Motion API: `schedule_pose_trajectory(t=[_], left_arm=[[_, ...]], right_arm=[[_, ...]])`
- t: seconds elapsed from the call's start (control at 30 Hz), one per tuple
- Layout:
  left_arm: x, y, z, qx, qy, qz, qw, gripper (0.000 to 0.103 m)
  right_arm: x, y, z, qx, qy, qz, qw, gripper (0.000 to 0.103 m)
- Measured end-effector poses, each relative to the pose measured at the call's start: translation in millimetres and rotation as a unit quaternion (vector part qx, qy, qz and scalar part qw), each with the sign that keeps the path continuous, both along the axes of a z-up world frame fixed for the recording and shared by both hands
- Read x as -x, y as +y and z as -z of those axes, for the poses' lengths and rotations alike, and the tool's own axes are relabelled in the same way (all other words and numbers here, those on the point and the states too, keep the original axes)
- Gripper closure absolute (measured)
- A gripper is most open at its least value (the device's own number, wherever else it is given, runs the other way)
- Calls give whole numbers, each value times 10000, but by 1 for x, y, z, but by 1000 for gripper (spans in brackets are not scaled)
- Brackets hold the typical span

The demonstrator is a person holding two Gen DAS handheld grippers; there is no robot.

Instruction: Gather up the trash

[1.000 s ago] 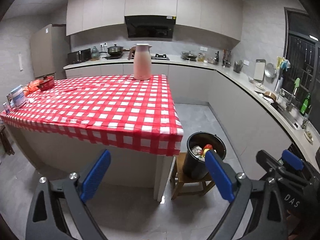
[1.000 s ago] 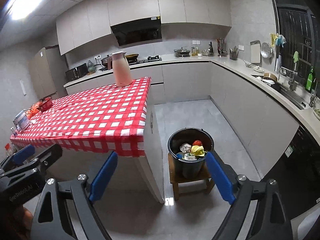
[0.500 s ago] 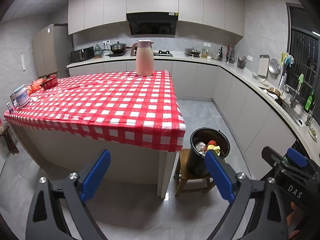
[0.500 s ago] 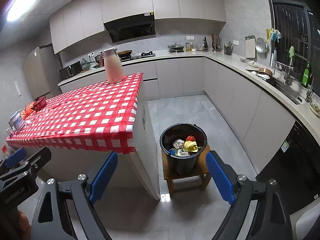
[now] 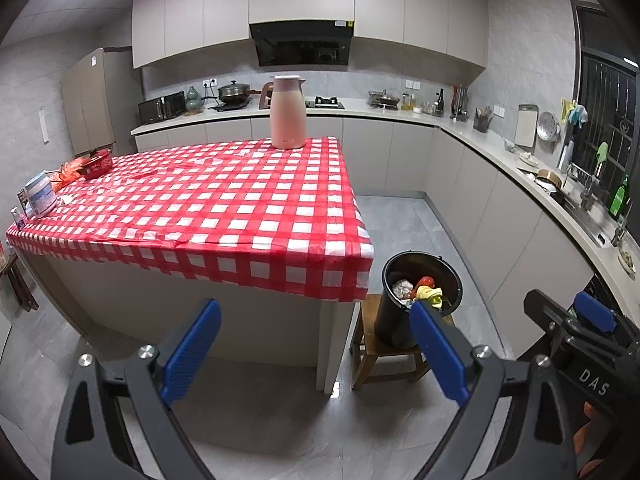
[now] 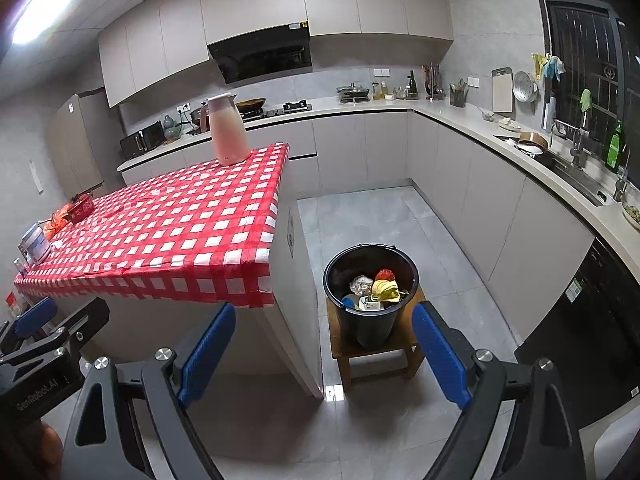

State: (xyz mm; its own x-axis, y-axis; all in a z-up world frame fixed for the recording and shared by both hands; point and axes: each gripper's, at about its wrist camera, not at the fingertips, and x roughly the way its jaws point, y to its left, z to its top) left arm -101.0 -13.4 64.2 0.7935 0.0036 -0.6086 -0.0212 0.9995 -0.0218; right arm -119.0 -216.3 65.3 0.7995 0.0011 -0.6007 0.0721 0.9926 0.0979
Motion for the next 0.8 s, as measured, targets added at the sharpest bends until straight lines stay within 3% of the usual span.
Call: schedule_pose_trajectory(t=[0.8], left_arm=[[-7,4,4,-21,122,40,9999,7]], right_arm=[[-8,2,6,-9,86,-26,10000,11]])
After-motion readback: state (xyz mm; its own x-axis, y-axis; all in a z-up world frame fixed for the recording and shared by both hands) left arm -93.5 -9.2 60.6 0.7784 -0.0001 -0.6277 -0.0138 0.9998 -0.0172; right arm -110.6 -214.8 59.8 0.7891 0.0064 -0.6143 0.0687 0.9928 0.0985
